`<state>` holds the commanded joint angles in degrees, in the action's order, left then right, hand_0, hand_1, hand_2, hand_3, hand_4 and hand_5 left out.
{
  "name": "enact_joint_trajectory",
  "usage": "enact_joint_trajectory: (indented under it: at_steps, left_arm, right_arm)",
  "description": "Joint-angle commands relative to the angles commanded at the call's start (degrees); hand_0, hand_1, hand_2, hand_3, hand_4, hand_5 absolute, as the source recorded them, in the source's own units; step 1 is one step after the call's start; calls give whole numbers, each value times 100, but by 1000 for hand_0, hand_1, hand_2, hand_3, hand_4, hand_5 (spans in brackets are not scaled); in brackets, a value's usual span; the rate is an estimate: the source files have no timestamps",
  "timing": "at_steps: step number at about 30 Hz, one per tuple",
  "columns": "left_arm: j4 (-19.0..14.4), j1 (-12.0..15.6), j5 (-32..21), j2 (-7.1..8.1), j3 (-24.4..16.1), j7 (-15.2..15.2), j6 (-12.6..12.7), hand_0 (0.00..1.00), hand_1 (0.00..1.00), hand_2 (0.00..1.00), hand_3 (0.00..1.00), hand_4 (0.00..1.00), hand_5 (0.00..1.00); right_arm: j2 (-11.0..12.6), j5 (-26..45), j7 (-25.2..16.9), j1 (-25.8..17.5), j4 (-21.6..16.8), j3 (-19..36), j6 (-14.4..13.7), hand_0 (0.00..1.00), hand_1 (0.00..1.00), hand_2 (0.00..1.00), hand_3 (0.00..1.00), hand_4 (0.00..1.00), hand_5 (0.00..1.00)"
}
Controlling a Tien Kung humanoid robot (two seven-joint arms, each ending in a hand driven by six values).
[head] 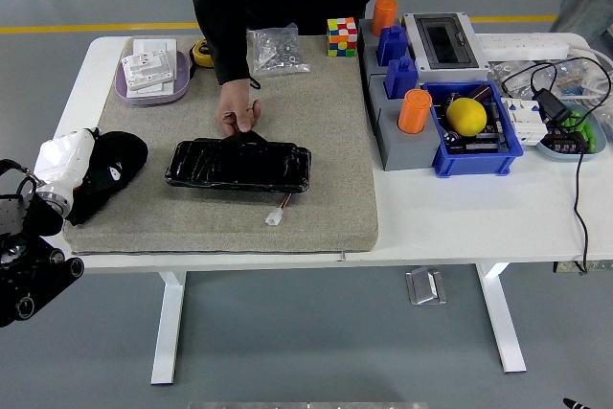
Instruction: Pick the rag up,wipe the panel,place it on the desk
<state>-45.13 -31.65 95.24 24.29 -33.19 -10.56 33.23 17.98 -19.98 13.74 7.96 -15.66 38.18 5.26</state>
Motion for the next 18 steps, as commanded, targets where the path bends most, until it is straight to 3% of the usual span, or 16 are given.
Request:
enact_joint_trajectory:
  at_steps: [4, 5, 10, 11, 16, 17, 18]
  left_arm:
    - [-21, -2, 2, 0, -19, 31, -8, 421, 621, 738, 619, 748, 310]
    - [-22, -2, -1, 1, -32, 42, -6, 422, 628, 746, 715, 852, 378]
    - [-36, -13, -13, 47, -82, 74, -63, 422, 628, 746, 715, 852, 378]
    - [-39, -14, -33, 60, -106, 94, -79, 428, 637, 758, 776, 998, 562]
    - [-80, -15, -79, 96, -136, 144, -138, 428, 637, 758, 776, 998, 562]
    - [-95, -15, -97, 104, -146, 144, -165, 430, 645, 767, 790, 998, 766]
    - [-112, -15, -96, 111, -155, 138, -185, 430, 645, 767, 790, 998, 766]
  right_arm:
    - [4, 1, 4, 0, 8, 9, 2, 777, 644, 714, 637, 998, 567]
    - [3, 1, 3, 1, 7, 11, 1, 777, 642, 714, 636, 998, 565]
    - [-7, -14, -2, 9, 11, 35, -4, 777, 642, 714, 636, 998, 565]
    - [-8, -17, -2, 3, 12, 41, -3, 777, 640, 714, 636, 998, 564]
    - [-1, -19, -5, 2, 13, 58, -10, 777, 640, 714, 636, 998, 564]
    - [-2, -29, -5, 3, 17, 66, -12, 777, 640, 714, 636, 998, 563]
    - [-4, -29, -8, 1, 17, 72, -12, 777, 640, 714, 636, 998, 563]
